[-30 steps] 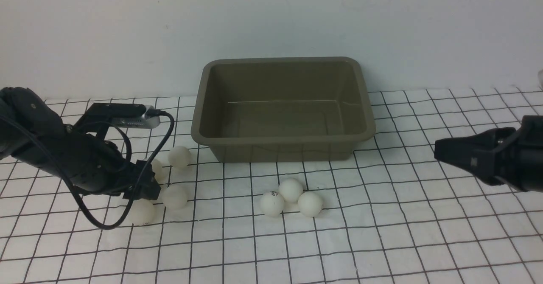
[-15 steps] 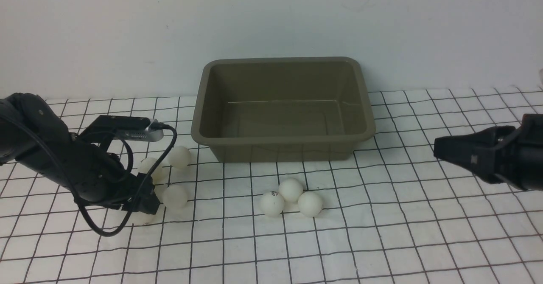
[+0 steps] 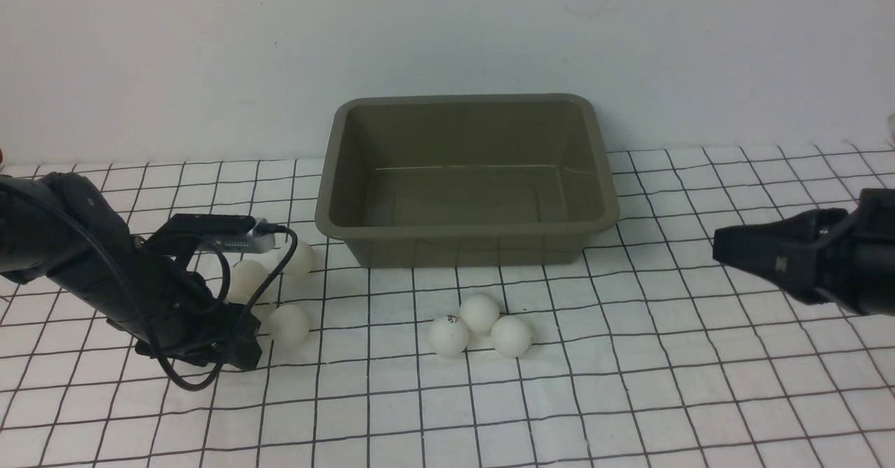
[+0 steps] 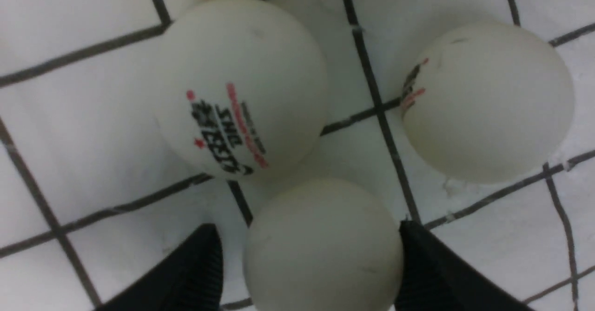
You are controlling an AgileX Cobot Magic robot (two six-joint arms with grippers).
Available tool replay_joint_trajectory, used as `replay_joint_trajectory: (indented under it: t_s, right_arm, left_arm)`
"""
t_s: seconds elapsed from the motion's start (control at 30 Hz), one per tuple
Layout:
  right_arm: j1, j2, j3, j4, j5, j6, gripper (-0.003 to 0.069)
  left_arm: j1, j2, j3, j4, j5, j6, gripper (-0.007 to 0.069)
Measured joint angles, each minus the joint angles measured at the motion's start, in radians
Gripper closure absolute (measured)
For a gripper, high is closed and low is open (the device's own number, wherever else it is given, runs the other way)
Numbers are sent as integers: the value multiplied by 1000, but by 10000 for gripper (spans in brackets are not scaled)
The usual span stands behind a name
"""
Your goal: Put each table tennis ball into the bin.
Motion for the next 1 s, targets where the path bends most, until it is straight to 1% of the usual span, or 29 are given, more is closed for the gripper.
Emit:
replay_joint_trajectory:
  t_s: [0.07,0.1,0.13,0.3,0.4,0.5,0.67,0.73,0.9,1.0]
  right_arm:
    - [0,0,0,0,4,0,669]
    - [0,0,0,0,4,0,669]
    - [0,0,0,0,5,0,669]
    - [0,0,0,0,5,0,669]
    - [0,0,0,0,5,0,669]
    - [0,0,0,0,5,0,669]
    - [0,0,0,0,5,0,669]
    - [0,0,0,0,5,0,669]
    - [0,0,0,0,5,0,669]
    - [0,0,0,0,14,0,669]
  left_arm:
    - [0,6,-7,-6,-3,0,214]
    - [0,7,-7,-6,-3,0,225]
    - [0,11,-11,-10,-6,0,268]
    - [0,11,-17,-9,6,0,270]
    - [0,0,-35,23,69,-17,270]
    - [-1,-33,-63,84,151,-70,270]
    - [-1,-140,-138,225,337,-191,270]
    - [-1,-197,-191,246,388,-226,270]
    - [-37,-242,-313,224,390,-233,270]
    - [-122,-210,-417,195,346,-228,270]
